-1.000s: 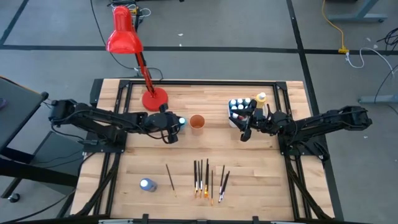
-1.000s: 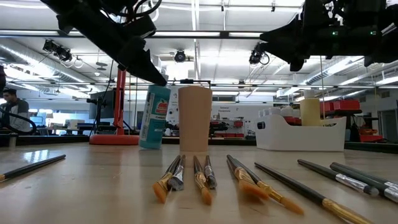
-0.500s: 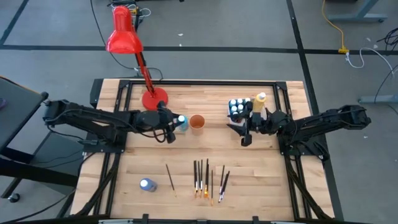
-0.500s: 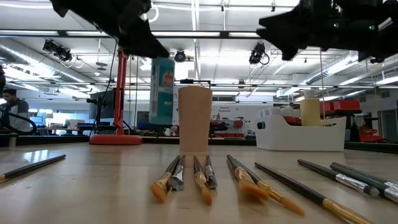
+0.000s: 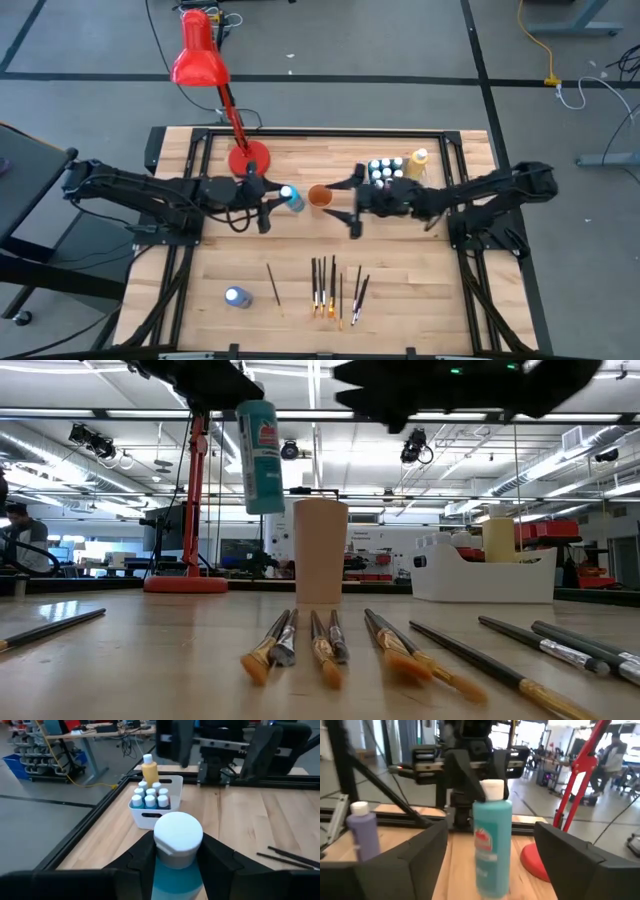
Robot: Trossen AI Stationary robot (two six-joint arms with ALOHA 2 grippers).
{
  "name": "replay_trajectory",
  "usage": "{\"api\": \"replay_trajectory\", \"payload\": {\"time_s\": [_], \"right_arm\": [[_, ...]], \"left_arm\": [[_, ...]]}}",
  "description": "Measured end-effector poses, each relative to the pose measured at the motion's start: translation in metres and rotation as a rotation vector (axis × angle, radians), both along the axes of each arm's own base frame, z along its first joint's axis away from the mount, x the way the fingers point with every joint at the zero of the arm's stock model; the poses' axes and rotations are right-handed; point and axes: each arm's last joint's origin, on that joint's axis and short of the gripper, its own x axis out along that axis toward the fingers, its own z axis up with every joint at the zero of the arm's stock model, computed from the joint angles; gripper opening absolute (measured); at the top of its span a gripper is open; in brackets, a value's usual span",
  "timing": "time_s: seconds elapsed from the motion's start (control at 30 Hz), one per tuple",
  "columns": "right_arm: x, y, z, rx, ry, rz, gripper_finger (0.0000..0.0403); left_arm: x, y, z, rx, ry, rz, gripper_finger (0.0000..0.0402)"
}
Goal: Pick & Place Paint Supplies
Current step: Put the blue paint bottle into the white bin
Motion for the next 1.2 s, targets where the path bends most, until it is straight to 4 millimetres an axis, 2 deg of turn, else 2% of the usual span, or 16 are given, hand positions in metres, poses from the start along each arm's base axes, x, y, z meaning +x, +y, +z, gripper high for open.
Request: {"api": "replay_trajectory", "payload": {"time_s": [0.2,0.33,0.47,0.73,1.03,1.2], "right_arm": [[0.054,-0.003,0.004,0.005,0.128,-0.022,0.0306],[0.078,-0.005,0.006,-0.011,0.251,-0.043,0.0306],[0.092,-0.006,0.01,-0.019,0.285,-0.052,0.0306],[0.1,-0.006,0.015,-0.029,0.271,-0.029,0.0297],[0.101,-0.007,0.017,-0.009,0.24,-0.029,0.0216],[0.101,-0.007,0.017,0.003,0.243,-0.029,0.0203]], "left_arm": [[0.0,-0.003,0.001,0.013,-0.004,-0.016,0.0129],[0.0,-0.003,0.001,0.015,-0.007,-0.013,0.0126],[0.0,-0.003,0.001,0.026,-0.004,-0.014,0.0128],[0.0,-0.003,0.003,0.035,-0.025,-0.018,0.0126],[0.0,-0.003,0.003,0.036,-0.024,-0.021,0.0129],[0.0,-0.003,0.004,0.035,-0.024,-0.021,0.0137]]}}
